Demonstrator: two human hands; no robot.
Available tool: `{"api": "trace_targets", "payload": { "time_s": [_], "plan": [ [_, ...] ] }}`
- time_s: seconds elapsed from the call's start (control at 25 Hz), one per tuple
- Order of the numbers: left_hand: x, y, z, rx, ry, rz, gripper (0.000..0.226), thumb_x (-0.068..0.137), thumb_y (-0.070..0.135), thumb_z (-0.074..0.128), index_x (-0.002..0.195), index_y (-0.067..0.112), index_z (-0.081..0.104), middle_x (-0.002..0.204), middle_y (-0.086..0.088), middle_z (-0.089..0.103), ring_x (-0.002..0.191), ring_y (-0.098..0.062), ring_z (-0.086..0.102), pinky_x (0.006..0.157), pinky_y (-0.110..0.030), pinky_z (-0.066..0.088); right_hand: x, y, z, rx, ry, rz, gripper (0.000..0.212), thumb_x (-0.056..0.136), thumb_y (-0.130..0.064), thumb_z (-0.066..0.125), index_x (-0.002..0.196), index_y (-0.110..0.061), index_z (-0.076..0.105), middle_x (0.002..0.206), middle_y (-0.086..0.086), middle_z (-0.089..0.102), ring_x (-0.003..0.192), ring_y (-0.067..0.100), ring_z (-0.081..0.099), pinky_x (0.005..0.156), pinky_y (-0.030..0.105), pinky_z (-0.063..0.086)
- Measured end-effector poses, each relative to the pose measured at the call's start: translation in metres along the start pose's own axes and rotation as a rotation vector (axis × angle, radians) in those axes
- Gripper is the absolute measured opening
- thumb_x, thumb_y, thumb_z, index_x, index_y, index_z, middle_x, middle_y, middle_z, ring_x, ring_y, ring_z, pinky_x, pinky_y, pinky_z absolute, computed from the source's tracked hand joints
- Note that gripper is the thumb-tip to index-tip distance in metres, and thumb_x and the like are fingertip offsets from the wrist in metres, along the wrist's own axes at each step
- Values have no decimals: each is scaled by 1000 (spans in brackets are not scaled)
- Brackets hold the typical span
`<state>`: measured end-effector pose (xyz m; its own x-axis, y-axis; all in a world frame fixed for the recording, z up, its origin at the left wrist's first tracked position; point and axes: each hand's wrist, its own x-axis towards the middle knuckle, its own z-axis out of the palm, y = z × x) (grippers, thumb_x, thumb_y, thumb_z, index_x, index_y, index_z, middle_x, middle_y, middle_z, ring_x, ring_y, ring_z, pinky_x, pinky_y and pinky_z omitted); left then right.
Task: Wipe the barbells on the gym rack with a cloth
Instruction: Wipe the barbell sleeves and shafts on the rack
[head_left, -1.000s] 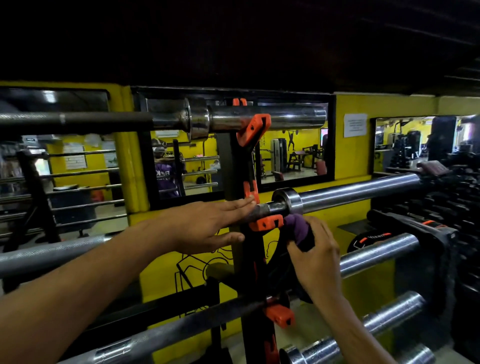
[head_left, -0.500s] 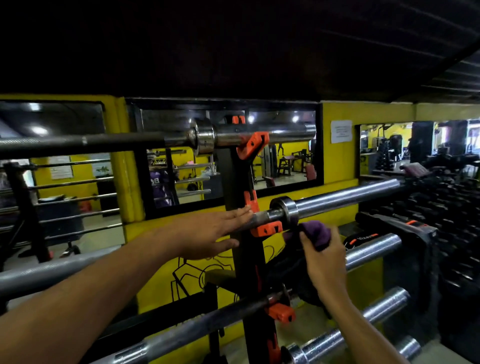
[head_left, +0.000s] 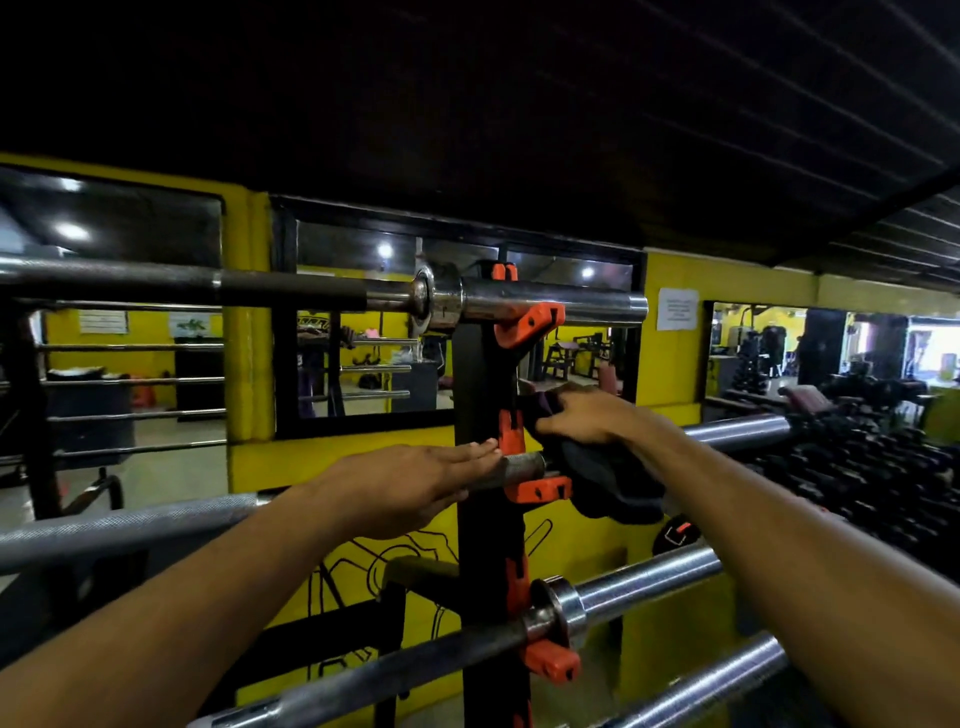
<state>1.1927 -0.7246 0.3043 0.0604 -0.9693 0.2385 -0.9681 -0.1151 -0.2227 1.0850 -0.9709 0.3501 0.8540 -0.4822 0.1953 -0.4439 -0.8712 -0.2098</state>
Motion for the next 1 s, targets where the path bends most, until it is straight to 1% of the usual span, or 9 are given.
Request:
{"api": "trace_targets", "payload": {
  "time_s": [0.12,0.2,0.28,0.4,0.64,0.76,0.88,0.96,1.0],
  "plan": [
    [-1,2,0,3,-1,1,61,108,33,35,158,43,0,162,29,-2,149,0,18,118,-30,31,15,-10,-15,-63,-192,73,27,87,-46,59,98,-22,65,107,3,66,92,19,63,87,38,50],
    [-1,2,-1,10,4,-10,63,108,33,36,157,45,-1,162,29,-1,148,-4,24,114,-28,33,20,-16,-14,-56,-267,70,21,84,-39,61,95,-21,65,103,5,67,88,21,66,79,37,52],
    [-1,1,-2,-5,1,-8,62,108,32,36,157,45,1,162,28,1,147,-5,26,113,-29,34,20,-15,-10,-61,-243,49,22,83,-38,62,95,-21,64,102,5,67,88,21,65,78,37,54],
    [-1,1,-3,-39,-5,1,61,108,32,37,157,46,3,162,29,2,148,-5,26,116,-31,33,7,-6,2,-13,-12,-13,26,82,-37,66,101,-20,59,101,3,65,87,19,62,73,33,50],
    [0,0,-2,-38,1,0,59,108,34,37,157,45,6,162,30,4,147,-8,28,117,-35,33,-43,8,59,306,655,-119,39,83,-23,73,118,-23,56,99,-7,60,87,14,58,71,26,42],
    [0,-1,-1,-35,-3,4,60,108,35,36,157,47,4,162,30,4,147,-8,28,116,-36,34,-52,17,87,418,802,-202,53,77,-6,79,124,-16,57,116,-1,60,107,18,58,85,27,48],
    [1,1,-3,-46,-4,-9,60,108,33,38,157,47,7,161,32,5,146,-8,30,115,-36,35,-67,19,125,551,961,-242,63,74,14,73,132,-4,55,137,8,55,129,21,51,104,35,50],
    [-1,4,-6,-39,-20,-7,60,108,31,39,157,45,8,162,30,5,146,-8,30,116,-35,33,-85,17,160,757,1019,-158,57,81,11,70,132,-8,54,135,9,56,125,20,54,102,33,52],
    [-1,6,-8,-34,-19,-1,60,108,30,39,158,44,8,162,29,5,146,-8,29,117,-35,32,-91,23,171,980,1038,-65,49,86,1,71,130,-15,55,129,7,60,118,20,59,97,38,55]
  ]
}}
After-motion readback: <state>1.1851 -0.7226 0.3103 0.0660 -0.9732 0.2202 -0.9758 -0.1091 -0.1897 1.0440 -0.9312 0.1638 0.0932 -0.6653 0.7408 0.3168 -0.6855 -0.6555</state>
